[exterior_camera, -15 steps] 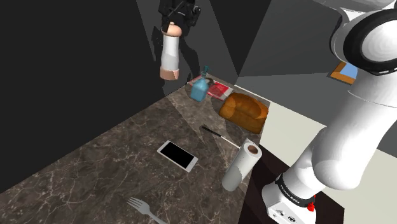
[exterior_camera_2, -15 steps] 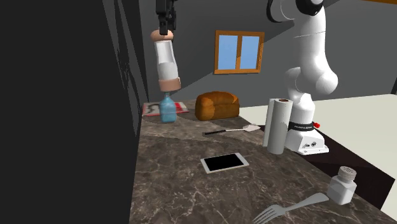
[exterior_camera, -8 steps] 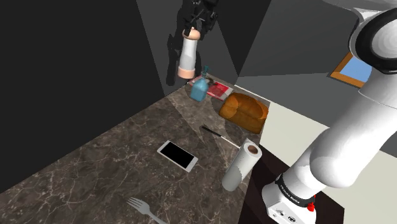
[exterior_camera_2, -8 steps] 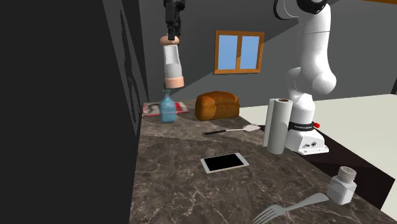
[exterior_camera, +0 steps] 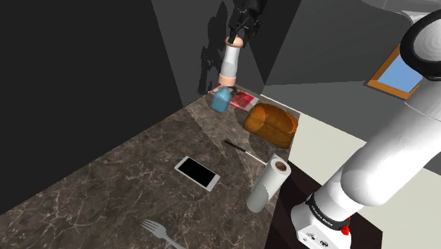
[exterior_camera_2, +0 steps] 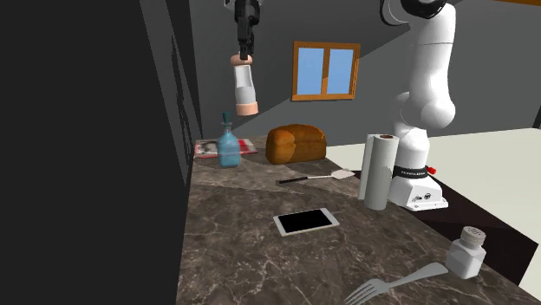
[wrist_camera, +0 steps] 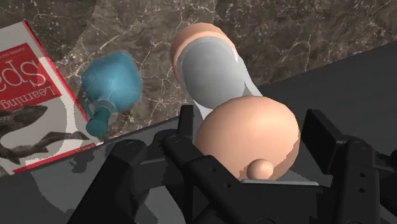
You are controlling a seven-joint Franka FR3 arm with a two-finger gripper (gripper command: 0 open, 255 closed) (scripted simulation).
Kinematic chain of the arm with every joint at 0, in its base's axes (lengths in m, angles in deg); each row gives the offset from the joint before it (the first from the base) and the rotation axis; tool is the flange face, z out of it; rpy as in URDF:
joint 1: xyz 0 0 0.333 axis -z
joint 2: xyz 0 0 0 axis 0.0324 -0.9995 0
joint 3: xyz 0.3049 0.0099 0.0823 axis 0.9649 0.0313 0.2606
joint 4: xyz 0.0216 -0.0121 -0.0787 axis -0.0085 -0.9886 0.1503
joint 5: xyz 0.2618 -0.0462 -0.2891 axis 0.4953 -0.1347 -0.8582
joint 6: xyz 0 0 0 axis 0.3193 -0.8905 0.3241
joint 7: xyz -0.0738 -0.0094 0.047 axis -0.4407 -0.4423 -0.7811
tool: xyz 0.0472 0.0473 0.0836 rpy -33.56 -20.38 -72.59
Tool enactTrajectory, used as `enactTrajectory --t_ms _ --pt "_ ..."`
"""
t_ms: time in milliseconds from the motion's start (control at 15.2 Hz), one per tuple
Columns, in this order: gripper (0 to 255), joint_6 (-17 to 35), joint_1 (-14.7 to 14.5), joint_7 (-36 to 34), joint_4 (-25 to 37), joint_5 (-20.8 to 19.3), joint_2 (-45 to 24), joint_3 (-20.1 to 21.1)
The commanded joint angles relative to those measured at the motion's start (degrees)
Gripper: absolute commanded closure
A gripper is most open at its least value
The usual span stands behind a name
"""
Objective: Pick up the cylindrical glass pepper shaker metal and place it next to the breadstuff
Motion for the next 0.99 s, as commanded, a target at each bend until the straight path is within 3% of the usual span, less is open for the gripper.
enactTrajectory --t_ms 0,462,924 --pt "255 -0.5 1.5 2.9 -0.3 0.2 0.3 -1.4" --pt "255 -2.2 6.5 12.3 1.5 0.5 -1.4 -6.0" --pt "255 -4.9 11.8 21.5 7.3 1.3 -6.1 -10.3"
